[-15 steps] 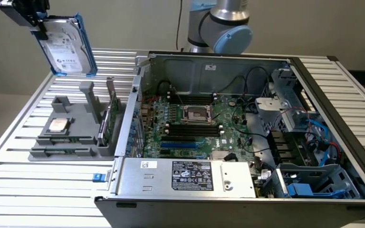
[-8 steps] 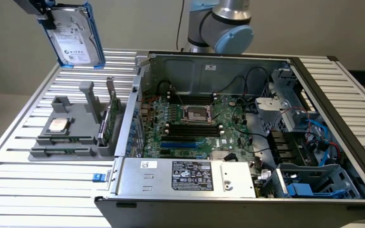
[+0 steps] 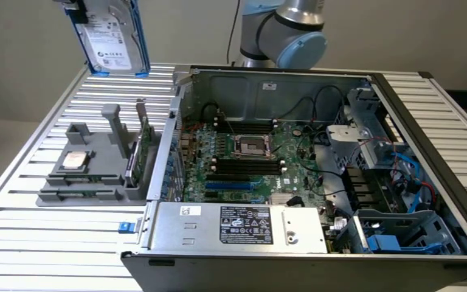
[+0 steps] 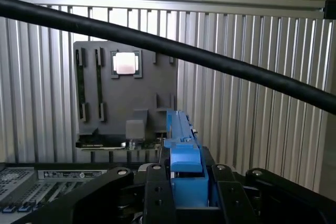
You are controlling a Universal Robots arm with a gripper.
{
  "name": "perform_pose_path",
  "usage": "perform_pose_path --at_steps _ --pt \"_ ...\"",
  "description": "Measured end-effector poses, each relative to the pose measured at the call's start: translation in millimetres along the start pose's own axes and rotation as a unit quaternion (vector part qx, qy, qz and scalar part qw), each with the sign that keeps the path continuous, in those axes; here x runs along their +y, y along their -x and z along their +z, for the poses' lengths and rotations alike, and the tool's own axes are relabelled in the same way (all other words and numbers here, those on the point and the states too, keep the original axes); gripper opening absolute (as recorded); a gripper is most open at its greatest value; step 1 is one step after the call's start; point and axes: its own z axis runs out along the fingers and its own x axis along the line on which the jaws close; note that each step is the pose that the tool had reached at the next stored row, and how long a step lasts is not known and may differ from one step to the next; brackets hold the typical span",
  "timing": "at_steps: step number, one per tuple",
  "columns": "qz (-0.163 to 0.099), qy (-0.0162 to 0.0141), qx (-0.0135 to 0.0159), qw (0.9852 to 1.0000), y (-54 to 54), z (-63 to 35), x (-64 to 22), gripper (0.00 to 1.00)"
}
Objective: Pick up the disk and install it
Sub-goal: 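Pick up the disk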
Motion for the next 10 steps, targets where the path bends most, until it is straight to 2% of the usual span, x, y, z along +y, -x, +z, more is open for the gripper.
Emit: perform_pose_path --at_steps 5,10 --pt "0.0 0.0029 -0.0062 1.0 0.7 -13.9 -22.7 0.33" --pt "0.001 0.0061 -0.014 0.9999 1.4 -25.9 -45.5 0.33"
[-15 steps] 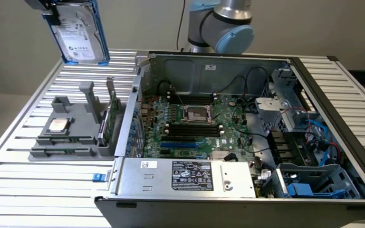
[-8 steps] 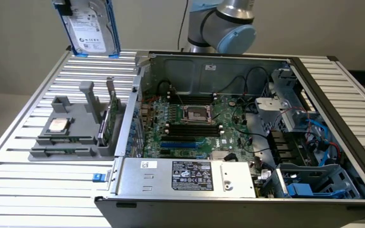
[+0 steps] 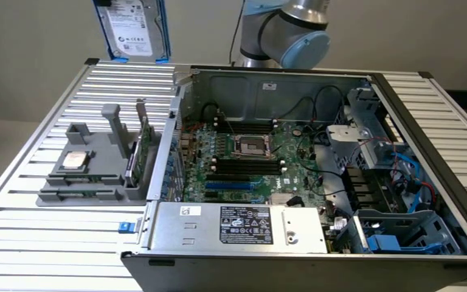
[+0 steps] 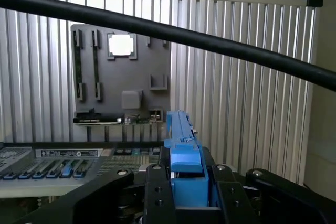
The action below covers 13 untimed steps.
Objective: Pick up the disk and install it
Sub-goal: 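Pick up the disk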
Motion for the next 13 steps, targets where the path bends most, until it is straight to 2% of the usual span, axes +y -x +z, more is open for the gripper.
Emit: perform_pose_path --at_steps 6,10,13 --pt "0.0 0.0023 -0.0119 0.9999 1.1 -14.2 -27.4 0.33" --pt "0.0 0.0028 -0.0218 0.9998 1.6 -21.4 -45.4 0.33" --pt "0.0 0.0027 -0.0282 0.9996 1.3 -24.7 -58.9 0.33"
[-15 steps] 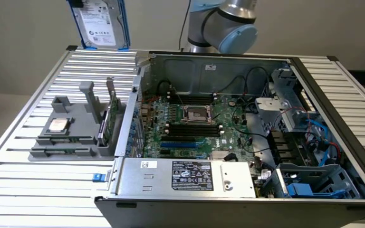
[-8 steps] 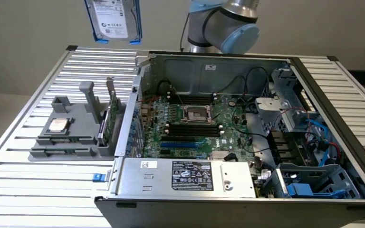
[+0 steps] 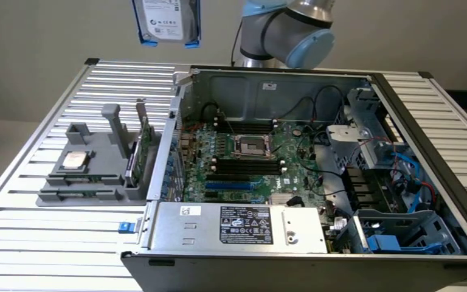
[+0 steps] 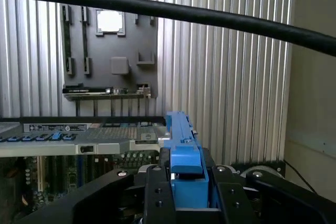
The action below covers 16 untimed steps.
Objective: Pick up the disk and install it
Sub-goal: 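Pick up the disk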
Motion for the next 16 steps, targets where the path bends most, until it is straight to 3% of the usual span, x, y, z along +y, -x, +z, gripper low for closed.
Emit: perform_pose_path --at_steps 4,7,16 --pt "0.0 0.0 -0.0063 1.0 -2.4 -3.2 -18.3 0.33" --pt "0.0 -0.0001 -0.0093 1.0 -6.1 -4.9 -31.5 0.33" --pt "0.0 -0.0009 -0.0141 0.9999 -24.3 -8.7 -68.1 0.33"
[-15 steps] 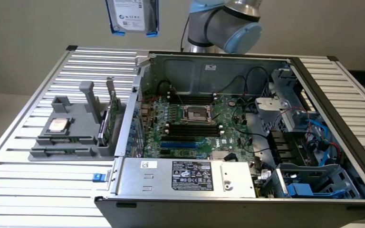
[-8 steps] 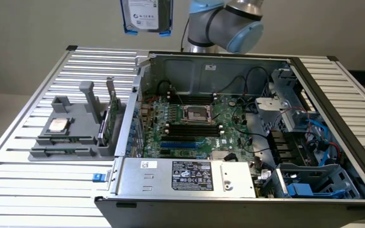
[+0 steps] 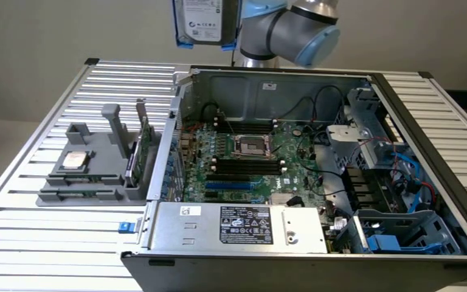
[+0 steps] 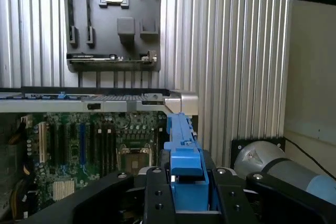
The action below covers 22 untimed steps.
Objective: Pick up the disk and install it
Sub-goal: 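Pick up the disk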
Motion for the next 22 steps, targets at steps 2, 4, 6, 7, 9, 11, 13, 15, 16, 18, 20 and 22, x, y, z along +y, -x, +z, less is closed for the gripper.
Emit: perform_pose_path --at_steps 2,4,6,7,9,11,13,15,16,18,20,22 --pt "0.0 -0.0009 -0.0014 1.0 -4.0 -0.9 -6.8 0.33" --pt "0.0 -0.0021 -0.0024 1.0 -8.3 -1.8 -13.7 0.33" --pt "-0.001 -0.0039 -0.0027 1.0 -12.6 -2.7 -19.7 0.33" --pt "-0.001 -0.0057 -0.0027 1.0 -14.8 -3.1 -21.7 0.33" --pt "-0.002 -0.0111 -0.0026 0.9999 -18.6 -3.9 -25.0 0.33" --pt "-0.004 -0.0186 -0.0025 0.9998 -21.8 -4.5 -27.8 0.33" --pt "-0.005 -0.0252 -0.0024 0.9997 -24.3 -5.0 -31.4 0.33" --pt "-0.006 -0.0291 -0.0023 0.9996 -26.6 -5.3 -36.0 0.33" --pt "-0.006 -0.0307 -0.0023 0.9995 -27.6 -5.5 -38.5 0.33" --pt "-0.007 -0.0345 -0.002 0.9994 -29.0 -5.8 -42.9 0.33" --pt "-0.007 -0.0387 -0.001 0.9992 -30.2 -5.9 -47.2 0.33" --pt "-0.008 -0.0433 0.0011 0.999 -31.0 -6.2 -50.8 0.33"
